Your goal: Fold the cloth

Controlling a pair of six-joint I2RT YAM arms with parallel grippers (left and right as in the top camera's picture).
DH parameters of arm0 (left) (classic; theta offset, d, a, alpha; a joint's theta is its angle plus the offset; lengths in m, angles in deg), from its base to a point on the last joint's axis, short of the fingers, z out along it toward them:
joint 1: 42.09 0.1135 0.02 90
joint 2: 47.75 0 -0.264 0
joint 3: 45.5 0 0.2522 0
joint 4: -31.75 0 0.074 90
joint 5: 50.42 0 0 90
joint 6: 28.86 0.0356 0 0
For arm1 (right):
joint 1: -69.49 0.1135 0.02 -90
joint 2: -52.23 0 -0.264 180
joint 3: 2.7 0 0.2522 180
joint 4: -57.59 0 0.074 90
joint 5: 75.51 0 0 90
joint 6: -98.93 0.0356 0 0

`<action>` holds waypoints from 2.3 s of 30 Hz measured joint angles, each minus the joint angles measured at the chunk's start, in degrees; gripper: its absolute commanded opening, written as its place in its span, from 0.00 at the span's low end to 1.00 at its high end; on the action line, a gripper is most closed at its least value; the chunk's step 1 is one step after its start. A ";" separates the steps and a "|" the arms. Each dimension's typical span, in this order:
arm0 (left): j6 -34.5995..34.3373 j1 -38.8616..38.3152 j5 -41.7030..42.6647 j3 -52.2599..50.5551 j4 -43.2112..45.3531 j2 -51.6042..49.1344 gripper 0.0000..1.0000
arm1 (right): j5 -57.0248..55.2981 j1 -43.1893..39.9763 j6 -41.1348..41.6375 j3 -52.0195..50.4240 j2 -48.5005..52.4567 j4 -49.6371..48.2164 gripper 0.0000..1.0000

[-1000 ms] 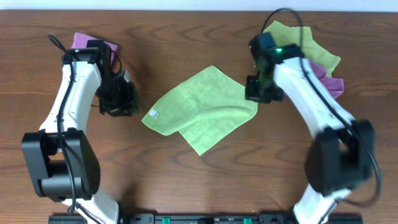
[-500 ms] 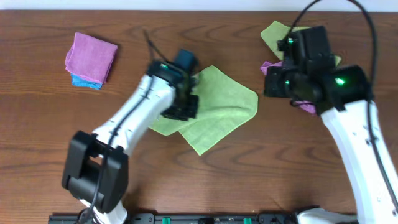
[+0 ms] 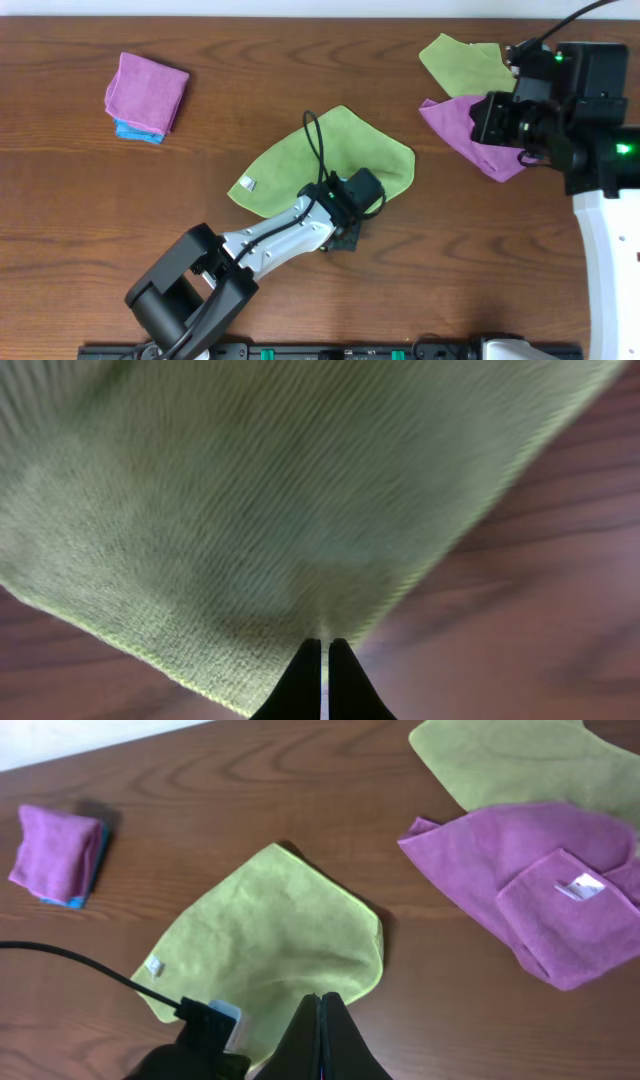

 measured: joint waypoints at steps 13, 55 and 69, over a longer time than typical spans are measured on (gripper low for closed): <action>-3.21 0.00 -3.19 -4.09 8.22 0.87 0.06 | 3.41 -0.55 -2.62 0.00 0.00 0.09 0.01; -8.22 -1.55 -12.09 -12.11 -6.93 16.70 0.06 | 3.82 -0.55 -5.03 0.00 0.00 1.22 0.02; -8.26 2.60 -10.86 -21.42 5.40 16.61 0.06 | 3.82 -0.55 -5.44 0.00 0.00 1.81 0.01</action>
